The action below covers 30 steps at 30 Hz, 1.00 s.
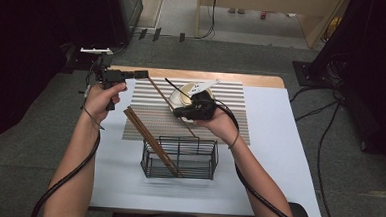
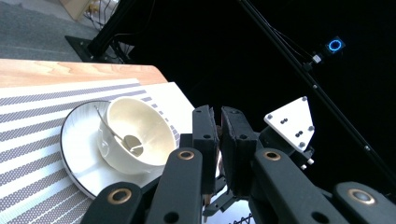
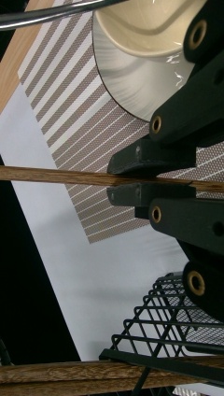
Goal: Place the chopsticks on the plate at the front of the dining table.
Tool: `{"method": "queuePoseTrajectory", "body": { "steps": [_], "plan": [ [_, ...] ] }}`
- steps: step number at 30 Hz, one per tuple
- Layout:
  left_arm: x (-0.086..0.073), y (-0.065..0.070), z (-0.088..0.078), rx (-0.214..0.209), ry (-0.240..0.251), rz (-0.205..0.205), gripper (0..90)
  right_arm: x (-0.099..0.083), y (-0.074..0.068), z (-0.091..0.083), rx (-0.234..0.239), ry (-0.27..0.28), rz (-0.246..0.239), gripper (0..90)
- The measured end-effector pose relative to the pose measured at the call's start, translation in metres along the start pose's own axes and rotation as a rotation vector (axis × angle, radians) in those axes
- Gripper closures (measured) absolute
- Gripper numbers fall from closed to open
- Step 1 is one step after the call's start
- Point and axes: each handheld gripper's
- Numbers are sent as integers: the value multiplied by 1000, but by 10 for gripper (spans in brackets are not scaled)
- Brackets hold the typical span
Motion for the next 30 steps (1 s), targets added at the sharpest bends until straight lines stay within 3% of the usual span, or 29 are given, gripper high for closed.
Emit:
{"method": "queuePoseTrajectory", "body": {
  "steps": [13, 20, 25, 30],
  "plan": [
    [-3, -7, -3, 4, -24, -15, 857, -2, 4, -4, -16, -9, -5, 858],
    [-4, -5, -3, 23, -36, 5, 839, -2, 4, -3, -12, -15, -11, 859],
    [-3, -5, -6, 53, -19, 47, 709, -2, 4, -5, -12, -24, -18, 860],
    [-2, -3, -10, 73, -9, 70, 669, -3, 5, -5, -17, -39, -20, 860]
  ]
}}
Point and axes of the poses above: each handheld gripper's, and its own axes: z roughly forward along the jaws, x roughly out of its top, y roughly to its right, and after that the axes turned 1 degree about -z, right-handed
